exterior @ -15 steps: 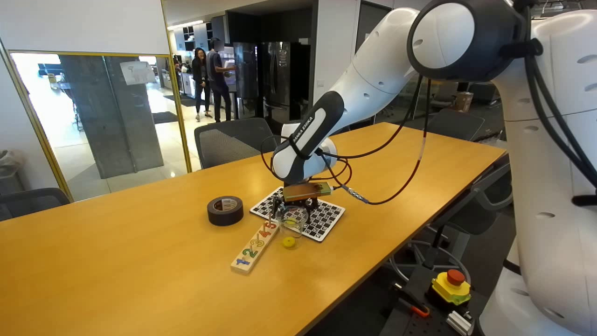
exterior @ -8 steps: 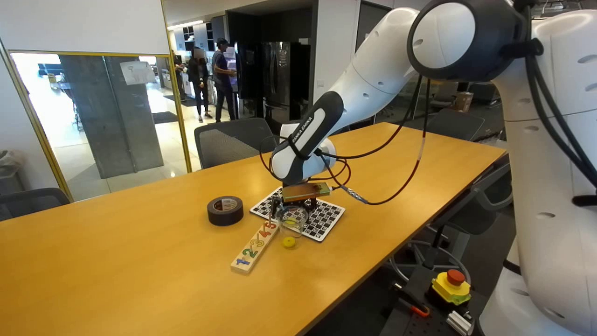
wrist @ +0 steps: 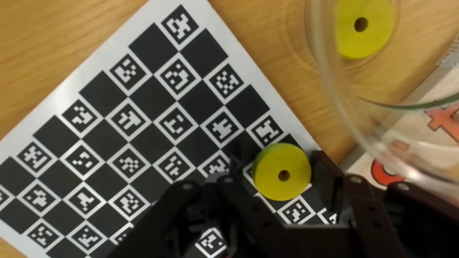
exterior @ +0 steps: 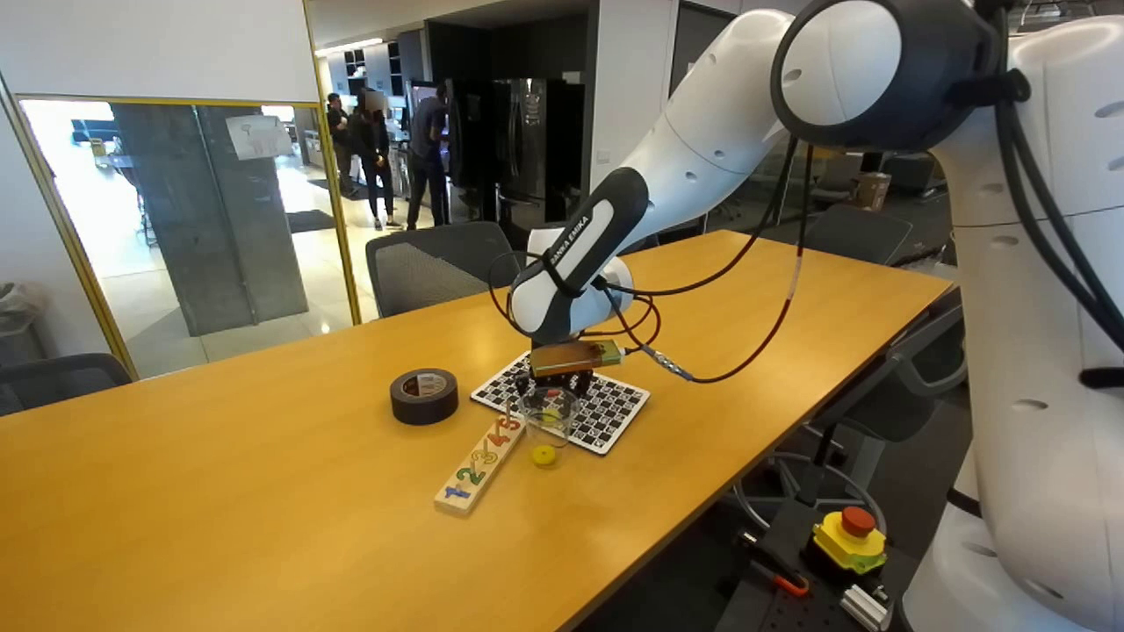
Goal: Put an orange block in the white cup then a yellow block in the clear cup, then put two orange blocks in the white cup then a yellow block in the clear cup and lastly the orange block in the white cup
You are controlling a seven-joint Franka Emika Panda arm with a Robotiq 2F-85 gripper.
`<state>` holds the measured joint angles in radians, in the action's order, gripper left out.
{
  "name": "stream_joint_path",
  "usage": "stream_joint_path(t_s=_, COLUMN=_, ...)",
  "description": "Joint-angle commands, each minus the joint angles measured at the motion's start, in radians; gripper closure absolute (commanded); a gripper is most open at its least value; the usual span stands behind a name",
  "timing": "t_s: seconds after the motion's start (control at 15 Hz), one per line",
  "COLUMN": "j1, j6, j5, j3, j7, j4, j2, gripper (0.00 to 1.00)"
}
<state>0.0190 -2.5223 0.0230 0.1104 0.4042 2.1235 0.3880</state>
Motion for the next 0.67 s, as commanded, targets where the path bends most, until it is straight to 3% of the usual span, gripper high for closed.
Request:
stream_joint_path(t_s=0.0, j1=0.009, j6=-0.007, j5=0.002, j3=0.003, j7=0.004, j4=0.014, j2=-0.022, gripper=0.80)
stream_joint_path(t_s=0.33, j1=0.021, j6=-0.001, j5=-0.021, j3=0.015, j7=0.024, j4=0.042, j2=-0.065, gripper=0.79)
stream_joint_path(t_s=0.6, j1=0.028, j6=0.012, j5=-0.054, j3=0.018, j7=0.025, j4=0.125, j2=-0.204, gripper=0.79)
